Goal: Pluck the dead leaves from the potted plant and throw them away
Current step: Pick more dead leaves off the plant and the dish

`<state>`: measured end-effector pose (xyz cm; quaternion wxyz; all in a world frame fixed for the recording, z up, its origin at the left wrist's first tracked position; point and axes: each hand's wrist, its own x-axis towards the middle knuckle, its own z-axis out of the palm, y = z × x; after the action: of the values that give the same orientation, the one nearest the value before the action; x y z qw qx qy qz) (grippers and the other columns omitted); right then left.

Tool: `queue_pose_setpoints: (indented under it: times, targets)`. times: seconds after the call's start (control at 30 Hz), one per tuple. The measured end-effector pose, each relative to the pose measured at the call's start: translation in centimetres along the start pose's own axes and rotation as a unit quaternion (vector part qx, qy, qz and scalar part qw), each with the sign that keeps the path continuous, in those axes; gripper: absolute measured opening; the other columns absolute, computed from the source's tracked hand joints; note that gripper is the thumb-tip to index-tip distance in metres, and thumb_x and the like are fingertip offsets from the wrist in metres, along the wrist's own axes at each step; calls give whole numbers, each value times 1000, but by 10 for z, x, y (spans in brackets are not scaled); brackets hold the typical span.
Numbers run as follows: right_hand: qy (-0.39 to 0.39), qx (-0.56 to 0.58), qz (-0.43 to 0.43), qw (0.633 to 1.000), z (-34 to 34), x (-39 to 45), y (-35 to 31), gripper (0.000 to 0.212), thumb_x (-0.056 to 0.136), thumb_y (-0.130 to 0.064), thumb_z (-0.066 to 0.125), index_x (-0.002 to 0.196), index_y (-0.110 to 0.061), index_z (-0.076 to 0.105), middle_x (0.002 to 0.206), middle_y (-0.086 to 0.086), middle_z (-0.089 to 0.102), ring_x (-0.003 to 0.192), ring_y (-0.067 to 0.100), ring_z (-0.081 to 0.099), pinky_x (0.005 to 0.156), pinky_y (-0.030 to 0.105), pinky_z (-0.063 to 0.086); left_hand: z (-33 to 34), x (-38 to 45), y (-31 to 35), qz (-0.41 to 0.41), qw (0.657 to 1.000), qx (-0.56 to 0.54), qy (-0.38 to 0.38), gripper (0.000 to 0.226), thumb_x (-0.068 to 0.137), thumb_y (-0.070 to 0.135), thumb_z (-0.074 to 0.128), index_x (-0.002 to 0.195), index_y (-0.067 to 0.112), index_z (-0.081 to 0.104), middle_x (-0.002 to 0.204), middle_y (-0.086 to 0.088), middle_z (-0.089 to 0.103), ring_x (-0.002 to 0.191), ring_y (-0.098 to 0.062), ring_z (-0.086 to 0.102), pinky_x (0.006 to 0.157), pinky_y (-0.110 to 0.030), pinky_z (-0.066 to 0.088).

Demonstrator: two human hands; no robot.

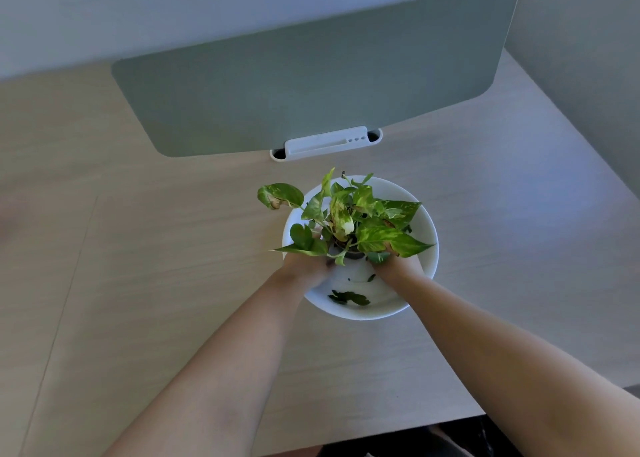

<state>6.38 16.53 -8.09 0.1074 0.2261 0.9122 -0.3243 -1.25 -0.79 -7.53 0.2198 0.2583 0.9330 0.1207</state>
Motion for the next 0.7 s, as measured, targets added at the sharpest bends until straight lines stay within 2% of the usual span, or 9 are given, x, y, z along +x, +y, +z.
queue_pose_setpoints:
  times: [0.1,0.17,0.23,0.3,0.37,0.43,0.5,0.6,0.7]
  targets:
    - [-54,-84,-59,993,-9,-7,-1,15,92,-22,53,106,-16,54,94,-5,51,95,21,51,76,25,35,7,1,-12,-16,1000,-8,-12,29,89,32,43,113,25,59,112,0,62,102,-21,61,78,-32,50]
    - [-87,-126,-89,984,-13,-12,2,10,89,-21,53,92,-14,59,92,-4,54,88,20,48,72,25,35,5,-7,-11,-6,1000,7,-17,26,90,29,43,109,21,60,107,-1,62,99,-23,63,71,-31,47]
    - [-142,-147,-96,974,-14,-16,6,20,89,-21,56,99,-19,74,103,-3,67,93,19,57,79,24,43,3,-17,-7,15,1000,18,-7,25,93,22,45,112,16,62,111,-3,63,103,-25,60,72,-30,43]
    - [-170,-132,-95,972,-17,-20,9,26,86,-16,59,105,-24,75,108,-6,72,99,17,62,88,23,47,9,-23,-6,35,999,15,-3,30,95,21,46,118,16,64,122,-3,61,112,-25,56,81,-31,46]
    - [-163,-120,-95,975,-22,-23,11,31,85,-12,59,109,-25,74,110,-5,72,100,18,64,92,25,49,11,-32,-1,58,998,18,-16,32,96,25,46,123,19,63,129,-2,55,115,-25,55,89,-32,46]
    - [-135,-97,-82,983,-28,-20,15,32,85,-12,62,114,-22,71,114,-1,70,104,19,64,93,24,48,13,-38,-1,69,997,14,-27,32,95,29,50,124,21,63,128,0,54,113,-23,57,88,-29,45]
    - [-75,-73,-61,993,-35,-13,19,33,87,-12,61,120,-14,65,122,4,64,110,23,60,93,27,44,9,-38,-4,74,997,15,-18,32,92,30,53,121,21,64,125,0,56,115,-21,55,86,-26,42]
    - [8,-36,-40,999,-41,-2,18,43,88,-11,54,132,-15,54,135,8,50,116,29,52,97,38,47,-2,-30,-9,40,998,37,18,37,86,33,46,119,21,59,121,-5,59,112,-27,57,84,-32,49]
    - [-37,-71,3,997,-33,8,16,63,86,-16,51,145,-24,33,145,5,37,131,29,39,106,44,41,-6,-20,-10,6,998,58,6,35,88,24,49,121,14,54,115,-9,62,104,-28,59,79,-32,46]
